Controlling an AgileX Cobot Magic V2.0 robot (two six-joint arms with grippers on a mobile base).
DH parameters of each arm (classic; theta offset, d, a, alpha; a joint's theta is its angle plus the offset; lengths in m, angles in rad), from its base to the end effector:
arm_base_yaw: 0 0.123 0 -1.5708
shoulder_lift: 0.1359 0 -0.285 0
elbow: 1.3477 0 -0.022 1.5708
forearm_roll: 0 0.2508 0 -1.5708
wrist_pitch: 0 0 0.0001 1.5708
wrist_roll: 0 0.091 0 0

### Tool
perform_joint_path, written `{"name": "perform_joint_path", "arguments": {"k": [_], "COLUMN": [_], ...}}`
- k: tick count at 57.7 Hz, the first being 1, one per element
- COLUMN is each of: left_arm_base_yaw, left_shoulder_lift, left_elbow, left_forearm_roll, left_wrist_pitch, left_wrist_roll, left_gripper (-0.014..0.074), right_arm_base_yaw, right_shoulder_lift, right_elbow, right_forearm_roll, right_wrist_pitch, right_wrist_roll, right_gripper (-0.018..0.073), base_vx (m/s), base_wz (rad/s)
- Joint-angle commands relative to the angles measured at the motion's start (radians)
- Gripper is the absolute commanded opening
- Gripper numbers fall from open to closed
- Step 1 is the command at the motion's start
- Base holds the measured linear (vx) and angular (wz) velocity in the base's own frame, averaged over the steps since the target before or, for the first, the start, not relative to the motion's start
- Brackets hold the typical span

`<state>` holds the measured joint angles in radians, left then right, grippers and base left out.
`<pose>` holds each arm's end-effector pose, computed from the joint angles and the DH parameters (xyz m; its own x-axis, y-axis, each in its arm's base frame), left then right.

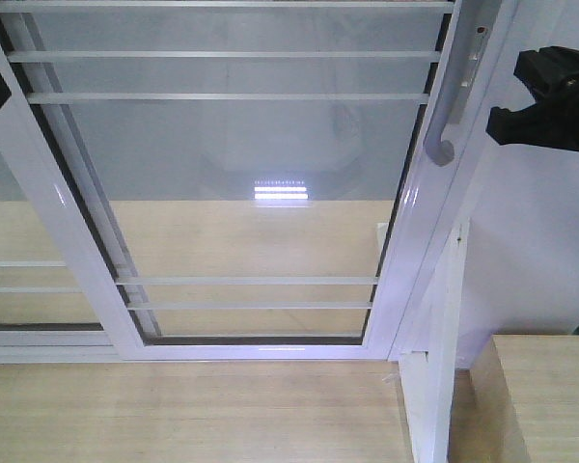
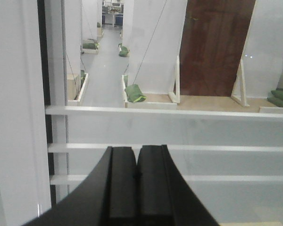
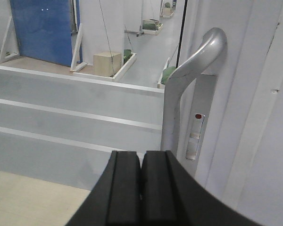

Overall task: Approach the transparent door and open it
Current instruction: 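Raise the right gripper and close it around the silver door handle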

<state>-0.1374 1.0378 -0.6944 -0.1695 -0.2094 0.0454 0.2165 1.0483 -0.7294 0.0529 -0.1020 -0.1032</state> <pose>0.2271 -0.0282 0.3389 -0.0612 -0.1128 -0.9917 0.0955 0.9884 -0.1183 0.2266 0.0493 0.3389 -0.1157 -0.0772 -0.9903 -0.2157 0.9751 -0.0508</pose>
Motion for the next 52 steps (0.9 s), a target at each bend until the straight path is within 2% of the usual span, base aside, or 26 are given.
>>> {"name": "perform_joint_path", "arguments": {"k": [1, 13, 20, 29, 39, 46, 52], "left_arm_base_yaw": [-0.001, -0.001, -0.001, -0.001, -0.001, -0.001, -0.001], "left_shoulder_lift": [-0.014, -0.014, -0.012, 0.000, 0.005, 0.005, 0.005], "left_elbow": [-0.038, -0.038, -0.038, -0.038, -0.035, -0.035, -0.035], "left_forearm_roll": [-0.006, -0.006, -0.006, -0.006, -0.006, -0.006, -0.006], "left_wrist_pitch": [-0.050, -0.042, -0.046, -0.038, -0.041, -0.041, -0.041], "left_wrist_roll": [0.000, 0.000, 0.001, 0.001, 0.001, 0.001, 0.001], "left_gripper": [0.0131, 0.0363, 0.0505, 0.0598, 0.0586, 0.0587, 0.0587], "right_arm_base_yaw": [-0.006, -0.006, -0.006, -0.006, -0.006, -0.006, -0.006], "right_shoulder_lift": [-0.016, -0.014, 0.004, 0.080, 0.216, 0.323, 0.402], "right_elbow": [-0.037, -0.037, -0.037, -0.037, -0.037, -0.043, -0.069], "right_forearm_roll": [-0.009, -0.009, -0.009, 0.001, 0.006, 0.067, 0.118], "right_wrist_pitch": [-0.090, -0.109, -0.169, -0.266, -0.409, -0.554, -0.617], "right_wrist_roll": [-0.009, -0.009, -0.009, -0.009, -0.004, -0.005, -0.009], "right_gripper": [0.0221, 0.0523, 0.0623, 0.0622, 0.0583, 0.0575, 0.0575], "base_vx": [0.00, 0.00, 0.00, 0.00, 0.00, 0.00, 0.00], "base_wz": [0.00, 0.00, 0.00, 0.00, 0.00, 0.00, 0.00]}}
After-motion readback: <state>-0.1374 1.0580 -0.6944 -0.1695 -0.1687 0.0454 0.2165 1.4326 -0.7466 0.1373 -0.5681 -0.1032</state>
